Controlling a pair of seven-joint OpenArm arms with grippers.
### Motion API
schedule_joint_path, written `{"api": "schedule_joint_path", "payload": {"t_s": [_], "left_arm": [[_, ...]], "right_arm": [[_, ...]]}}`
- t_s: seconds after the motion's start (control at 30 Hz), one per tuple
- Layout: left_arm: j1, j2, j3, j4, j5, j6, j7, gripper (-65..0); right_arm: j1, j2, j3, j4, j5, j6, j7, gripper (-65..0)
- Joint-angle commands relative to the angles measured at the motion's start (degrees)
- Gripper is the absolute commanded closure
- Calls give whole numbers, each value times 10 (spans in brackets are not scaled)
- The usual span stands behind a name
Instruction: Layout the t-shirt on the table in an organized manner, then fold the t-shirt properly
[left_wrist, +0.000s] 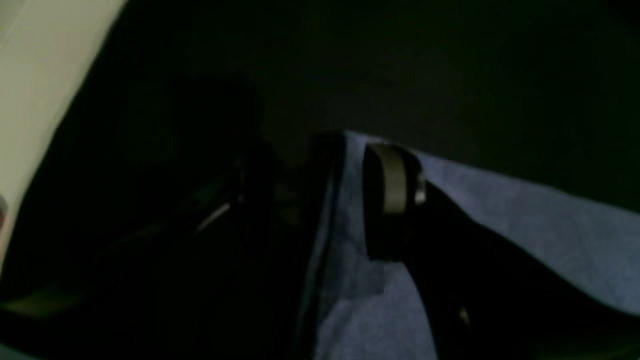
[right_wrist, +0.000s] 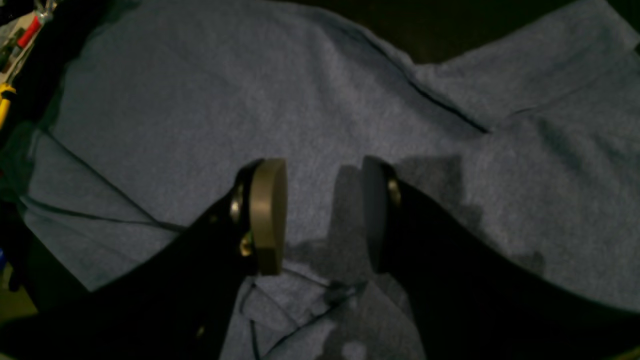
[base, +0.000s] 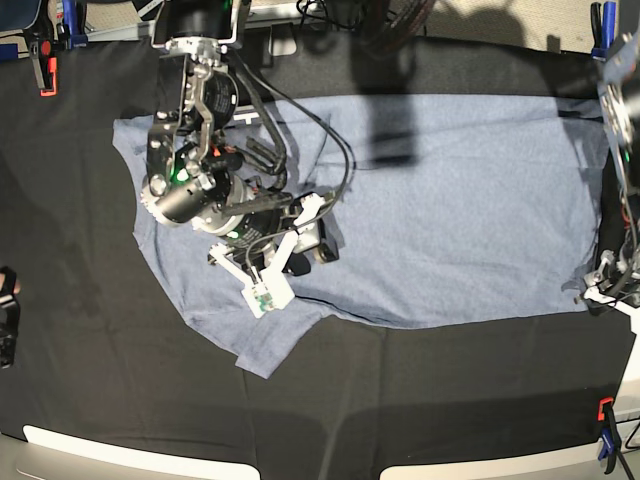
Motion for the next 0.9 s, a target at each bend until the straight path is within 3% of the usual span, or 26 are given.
{"api": "schedule_joint_path", "payload": {"t_s": [0.0,0.23,0.47,0.7,0.8,0.87], "left_arm": [[-26,-9,9,-8,-2,-2,-18,-260],[-42,-6,47,-77,-2,19,-60,-249],[-43,4,47,-77,-2,-25,-41,-244],[-43,16,47,-77,-2,-24,-21,-101],[-42,15,47,-77,-3,-25,-16,0],[-41,15,47,-77,-3,-27,-10,0]], "right_arm": [[10,-2,-1,10,13,3,14,-242],[11,-1,-1,10,31,3,6,-242],[13,-1,-1,10,31,3,7,-242],[14,2,-1,10,31,3,14,-242],[14,15,-1,10,31,3,59,-242],[14,26,-1,10,30,3,94,-242]]}}
